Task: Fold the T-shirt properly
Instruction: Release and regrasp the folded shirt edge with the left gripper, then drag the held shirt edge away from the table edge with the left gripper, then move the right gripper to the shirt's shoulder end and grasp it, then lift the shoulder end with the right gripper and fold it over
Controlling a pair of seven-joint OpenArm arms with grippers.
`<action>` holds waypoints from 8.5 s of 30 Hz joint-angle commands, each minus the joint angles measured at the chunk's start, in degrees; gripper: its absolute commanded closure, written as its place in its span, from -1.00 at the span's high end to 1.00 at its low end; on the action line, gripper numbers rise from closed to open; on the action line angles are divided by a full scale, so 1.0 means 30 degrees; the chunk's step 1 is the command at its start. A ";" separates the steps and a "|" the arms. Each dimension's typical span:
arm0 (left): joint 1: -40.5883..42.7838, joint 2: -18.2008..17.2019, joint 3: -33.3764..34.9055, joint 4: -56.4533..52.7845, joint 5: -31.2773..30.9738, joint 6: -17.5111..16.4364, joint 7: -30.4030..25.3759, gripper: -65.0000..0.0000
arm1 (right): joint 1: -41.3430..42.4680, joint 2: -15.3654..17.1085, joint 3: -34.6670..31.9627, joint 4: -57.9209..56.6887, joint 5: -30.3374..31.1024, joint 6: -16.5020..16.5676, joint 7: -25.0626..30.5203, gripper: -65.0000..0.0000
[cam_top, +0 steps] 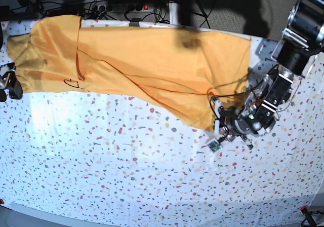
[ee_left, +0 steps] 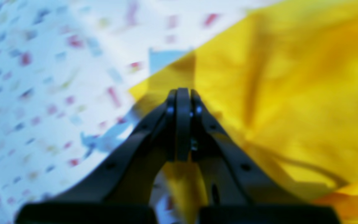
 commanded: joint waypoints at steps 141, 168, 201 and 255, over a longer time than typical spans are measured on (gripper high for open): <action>1.0659 -0.6127 -0.2310 1.7835 0.1246 0.5661 0.5974 -1.00 | 0.0160 0.0510 0.0204 0.0211 0.0670 0.0026 -0.0197 0.07; 1.2692 -0.6324 -0.2310 1.7711 0.5107 0.7286 0.5049 -1.00 | 0.0153 0.0503 0.0204 0.0211 0.0648 0.0026 -0.0342 0.07; 1.2845 -0.1188 -0.2273 1.5664 0.6288 1.1417 0.3643 -0.03 | 0.0160 -0.2718 -0.2186 -0.1894 -0.3147 0.0026 0.0087 0.07; 0.8510 0.1989 -0.2273 0.3228 0.5778 0.9624 0.1909 -0.03 | -0.0284 -0.2237 -1.4637 0.1698 -1.0273 0.0026 -0.1333 0.33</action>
